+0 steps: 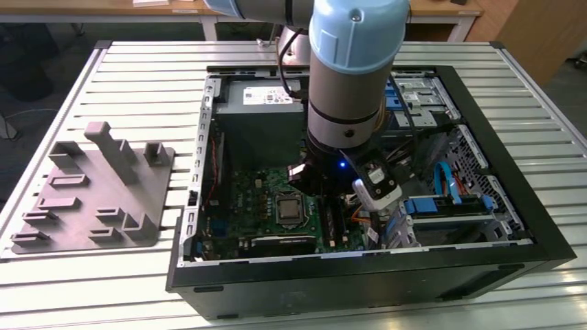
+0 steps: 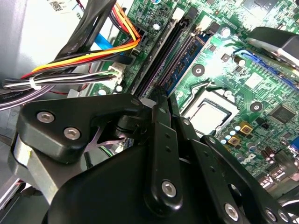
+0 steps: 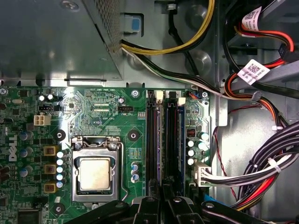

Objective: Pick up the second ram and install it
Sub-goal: 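Insert the second ram into the second slot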

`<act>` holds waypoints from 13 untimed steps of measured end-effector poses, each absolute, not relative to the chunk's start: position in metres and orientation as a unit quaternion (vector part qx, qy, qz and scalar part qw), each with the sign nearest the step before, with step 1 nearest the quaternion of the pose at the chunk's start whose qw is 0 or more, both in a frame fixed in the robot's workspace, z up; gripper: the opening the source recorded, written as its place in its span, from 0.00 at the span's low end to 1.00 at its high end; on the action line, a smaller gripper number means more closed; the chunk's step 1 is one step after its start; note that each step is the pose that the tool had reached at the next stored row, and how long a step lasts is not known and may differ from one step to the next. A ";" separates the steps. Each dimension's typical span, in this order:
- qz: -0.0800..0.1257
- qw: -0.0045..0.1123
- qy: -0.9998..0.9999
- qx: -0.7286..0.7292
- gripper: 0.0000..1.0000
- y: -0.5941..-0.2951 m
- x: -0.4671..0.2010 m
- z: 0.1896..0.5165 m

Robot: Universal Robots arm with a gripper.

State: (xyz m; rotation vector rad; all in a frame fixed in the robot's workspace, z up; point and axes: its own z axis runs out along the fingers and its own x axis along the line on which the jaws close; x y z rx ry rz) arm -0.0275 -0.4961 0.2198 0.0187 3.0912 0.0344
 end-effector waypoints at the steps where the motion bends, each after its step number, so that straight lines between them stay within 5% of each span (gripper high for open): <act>1: 0.011 0.025 1.000 0.006 0.14 -0.496 -0.027 0.220; 13: 0.009 0.025 1.000 0.006 0.14 -0.494 -0.027 0.219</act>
